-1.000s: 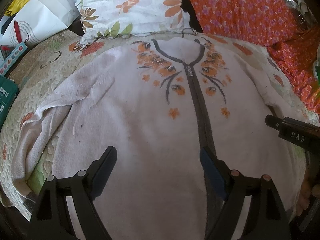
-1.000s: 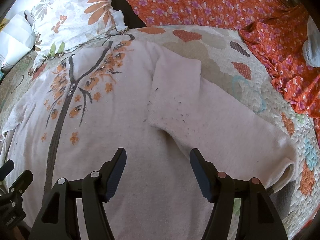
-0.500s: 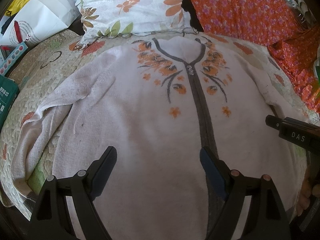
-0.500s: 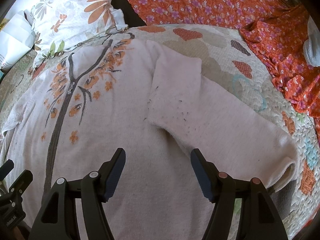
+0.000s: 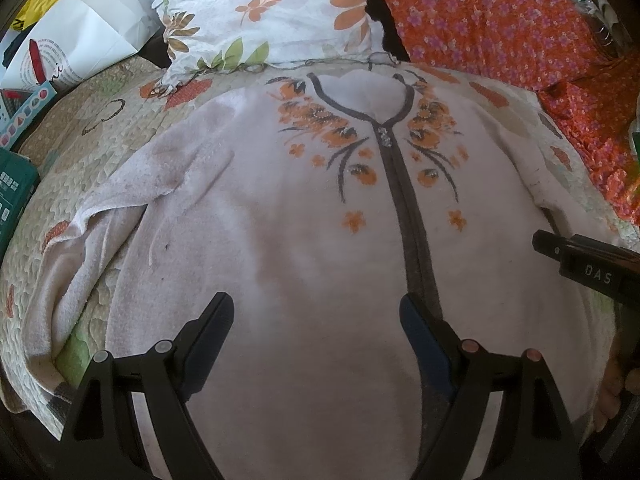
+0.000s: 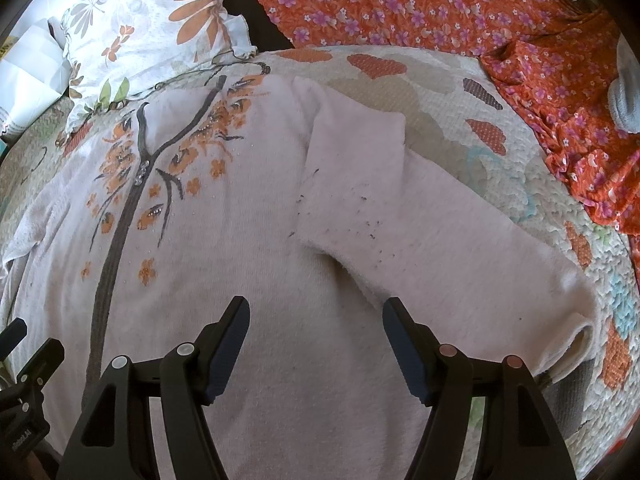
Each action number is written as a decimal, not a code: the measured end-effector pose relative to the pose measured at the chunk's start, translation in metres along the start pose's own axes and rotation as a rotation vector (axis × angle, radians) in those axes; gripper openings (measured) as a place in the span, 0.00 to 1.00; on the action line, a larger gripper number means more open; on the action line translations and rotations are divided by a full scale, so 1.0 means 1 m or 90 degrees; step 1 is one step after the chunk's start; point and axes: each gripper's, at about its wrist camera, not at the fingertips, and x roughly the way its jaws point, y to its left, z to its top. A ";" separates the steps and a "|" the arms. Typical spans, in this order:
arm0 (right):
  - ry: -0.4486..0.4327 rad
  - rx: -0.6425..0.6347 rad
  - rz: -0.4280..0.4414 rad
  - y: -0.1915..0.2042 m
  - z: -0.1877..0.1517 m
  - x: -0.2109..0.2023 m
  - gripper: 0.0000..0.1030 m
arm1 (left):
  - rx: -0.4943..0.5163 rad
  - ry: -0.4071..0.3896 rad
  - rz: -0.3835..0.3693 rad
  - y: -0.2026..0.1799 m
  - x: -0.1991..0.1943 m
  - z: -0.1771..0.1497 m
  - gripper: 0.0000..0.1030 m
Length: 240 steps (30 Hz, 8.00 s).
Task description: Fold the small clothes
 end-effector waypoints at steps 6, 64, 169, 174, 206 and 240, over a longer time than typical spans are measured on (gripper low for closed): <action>0.003 -0.001 0.001 0.001 -0.001 0.000 0.72 | -0.005 0.018 0.002 0.001 0.005 -0.002 0.82; -0.098 0.274 -0.266 -0.275 0.029 -0.158 0.07 | -0.296 -0.089 -0.014 0.147 -0.066 0.051 0.86; -0.073 -0.105 0.176 0.093 0.067 -0.115 0.07 | -0.505 -0.079 0.122 0.315 -0.080 0.005 0.86; -0.004 -0.017 0.039 0.008 0.071 -0.054 0.08 | -0.439 -0.063 0.102 0.271 -0.063 0.026 0.86; -0.045 -0.459 0.081 0.298 0.054 0.037 0.29 | -0.422 -0.023 0.048 0.247 -0.029 0.061 0.86; -0.015 -0.431 0.099 0.293 0.151 0.064 0.47 | -0.438 0.023 0.020 0.249 -0.010 0.059 0.86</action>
